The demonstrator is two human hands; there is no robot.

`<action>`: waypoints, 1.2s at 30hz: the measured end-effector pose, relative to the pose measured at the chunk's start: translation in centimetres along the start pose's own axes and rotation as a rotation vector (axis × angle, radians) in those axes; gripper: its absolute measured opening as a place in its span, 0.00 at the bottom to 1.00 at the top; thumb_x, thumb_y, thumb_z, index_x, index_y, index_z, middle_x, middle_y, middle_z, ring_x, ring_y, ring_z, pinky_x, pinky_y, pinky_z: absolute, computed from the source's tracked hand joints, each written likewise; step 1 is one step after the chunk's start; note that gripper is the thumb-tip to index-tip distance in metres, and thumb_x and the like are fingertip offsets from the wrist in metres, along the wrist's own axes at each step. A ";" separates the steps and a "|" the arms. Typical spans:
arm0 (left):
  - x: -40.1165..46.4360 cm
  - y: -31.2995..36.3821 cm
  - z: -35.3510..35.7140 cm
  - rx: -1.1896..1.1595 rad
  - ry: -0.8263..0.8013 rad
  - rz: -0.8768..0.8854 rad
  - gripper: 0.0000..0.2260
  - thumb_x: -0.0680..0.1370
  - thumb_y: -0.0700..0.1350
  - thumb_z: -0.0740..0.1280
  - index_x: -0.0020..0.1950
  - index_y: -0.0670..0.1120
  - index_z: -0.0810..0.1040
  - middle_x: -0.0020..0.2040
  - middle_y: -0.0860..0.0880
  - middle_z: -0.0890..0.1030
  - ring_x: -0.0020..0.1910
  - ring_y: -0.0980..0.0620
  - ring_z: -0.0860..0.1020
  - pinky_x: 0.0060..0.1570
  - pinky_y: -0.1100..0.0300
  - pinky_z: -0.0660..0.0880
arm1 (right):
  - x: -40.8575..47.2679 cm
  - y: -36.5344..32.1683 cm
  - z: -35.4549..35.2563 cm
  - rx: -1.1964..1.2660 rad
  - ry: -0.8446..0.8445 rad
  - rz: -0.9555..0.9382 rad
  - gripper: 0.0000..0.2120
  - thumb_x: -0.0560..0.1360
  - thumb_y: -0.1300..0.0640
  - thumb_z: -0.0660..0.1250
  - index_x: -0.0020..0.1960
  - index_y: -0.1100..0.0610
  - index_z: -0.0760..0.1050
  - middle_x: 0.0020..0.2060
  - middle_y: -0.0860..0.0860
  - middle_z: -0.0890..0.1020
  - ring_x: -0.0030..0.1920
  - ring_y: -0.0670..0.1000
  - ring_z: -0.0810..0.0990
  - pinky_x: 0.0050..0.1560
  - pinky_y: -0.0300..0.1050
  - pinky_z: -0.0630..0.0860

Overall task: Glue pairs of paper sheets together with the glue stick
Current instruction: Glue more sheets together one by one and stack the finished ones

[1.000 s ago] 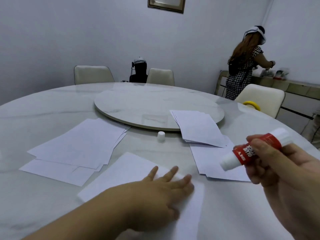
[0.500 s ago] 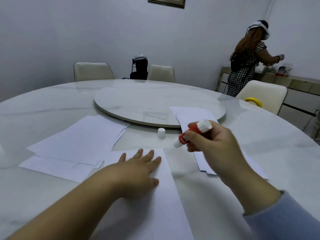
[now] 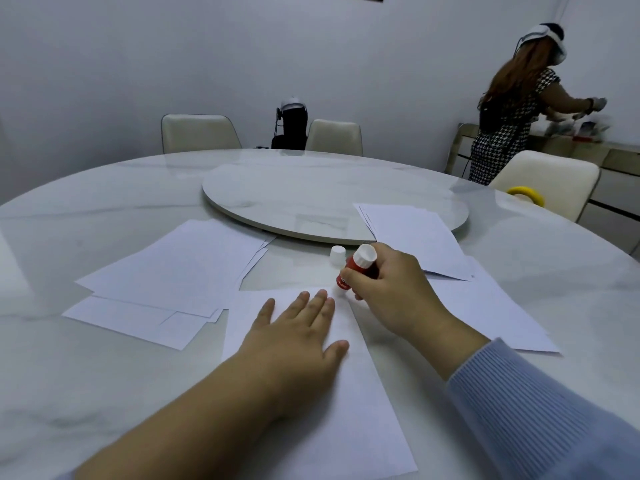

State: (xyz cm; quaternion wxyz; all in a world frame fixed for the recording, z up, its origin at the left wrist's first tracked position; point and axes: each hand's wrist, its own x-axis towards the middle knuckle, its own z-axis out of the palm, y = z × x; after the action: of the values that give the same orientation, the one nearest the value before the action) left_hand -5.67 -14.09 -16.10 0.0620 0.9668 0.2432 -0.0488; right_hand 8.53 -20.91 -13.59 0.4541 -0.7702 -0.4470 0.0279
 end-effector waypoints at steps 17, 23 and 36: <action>0.1 0.1 0.0 -0.016 -0.003 -0.009 0.25 0.82 0.53 0.43 0.77 0.51 0.38 0.77 0.55 0.37 0.75 0.58 0.38 0.74 0.48 0.38 | -12.1 -3.7 -4.7 -0.065 -0.091 -0.067 0.17 0.59 0.41 0.62 0.39 0.52 0.74 0.32 0.52 0.80 0.30 0.49 0.76 0.28 0.37 0.67; -0.1 0.1 -0.3 -0.005 -0.015 0.025 0.25 0.82 0.53 0.43 0.77 0.51 0.37 0.77 0.56 0.36 0.75 0.57 0.37 0.74 0.48 0.37 | -13.2 -2.8 -6.0 0.302 0.015 0.016 0.07 0.60 0.58 0.76 0.37 0.53 0.80 0.28 0.59 0.81 0.24 0.51 0.75 0.25 0.37 0.70; -1.0 1.1 -1.1 -0.039 -0.024 -0.007 0.29 0.81 0.57 0.49 0.78 0.51 0.42 0.78 0.49 0.39 0.76 0.49 0.39 0.75 0.53 0.40 | -10.7 -1.6 -9.1 0.500 0.408 0.006 0.07 0.71 0.61 0.70 0.42 0.50 0.82 0.30 0.55 0.83 0.25 0.49 0.77 0.26 0.36 0.75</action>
State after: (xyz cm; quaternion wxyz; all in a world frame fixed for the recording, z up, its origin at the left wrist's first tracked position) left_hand -5.96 -15.36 -14.80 0.0837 0.9638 0.2467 -0.0558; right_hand 5.08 -34.38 -10.98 0.7093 -0.6260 -0.3237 -0.0169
